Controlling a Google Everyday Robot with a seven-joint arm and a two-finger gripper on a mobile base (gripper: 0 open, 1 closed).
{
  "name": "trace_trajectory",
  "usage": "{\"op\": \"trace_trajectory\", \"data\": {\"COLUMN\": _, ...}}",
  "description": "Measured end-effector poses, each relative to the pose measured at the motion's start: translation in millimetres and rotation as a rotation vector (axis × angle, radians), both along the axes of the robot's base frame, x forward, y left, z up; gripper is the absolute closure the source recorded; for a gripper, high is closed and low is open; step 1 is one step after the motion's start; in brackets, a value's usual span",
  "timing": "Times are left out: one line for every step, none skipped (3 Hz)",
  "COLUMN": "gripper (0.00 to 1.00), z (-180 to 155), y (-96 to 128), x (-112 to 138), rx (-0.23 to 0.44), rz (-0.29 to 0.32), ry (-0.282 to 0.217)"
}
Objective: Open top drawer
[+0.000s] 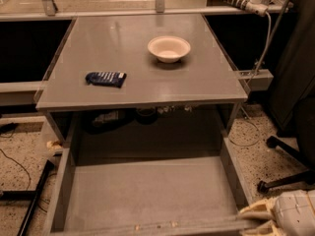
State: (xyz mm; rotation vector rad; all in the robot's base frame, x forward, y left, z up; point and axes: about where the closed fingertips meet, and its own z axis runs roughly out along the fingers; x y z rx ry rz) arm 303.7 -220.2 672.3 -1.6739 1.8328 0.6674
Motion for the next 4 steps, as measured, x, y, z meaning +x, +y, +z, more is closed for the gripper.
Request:
{"op": "trace_trajectory", "data": {"gripper": 0.57, "z": 0.0, "y": 0.6, "x": -1.4, "rx": 0.000, "rz": 0.000, "ry": 0.000}}
{"op": "trace_trajectory", "data": {"gripper": 0.34, "z": 0.0, "y": 0.6, "x": -1.4, "rx": 0.000, "rz": 0.000, "ry": 0.000}}
{"op": "trace_trajectory", "data": {"gripper": 0.11, "z": 0.0, "y": 0.6, "x": -1.4, "rx": 0.000, "rz": 0.000, "ry": 0.000}}
{"op": "trace_trajectory", "data": {"gripper": 0.00, "z": 0.0, "y": 0.6, "x": -1.4, "rx": 0.000, "rz": 0.000, "ry": 0.000}}
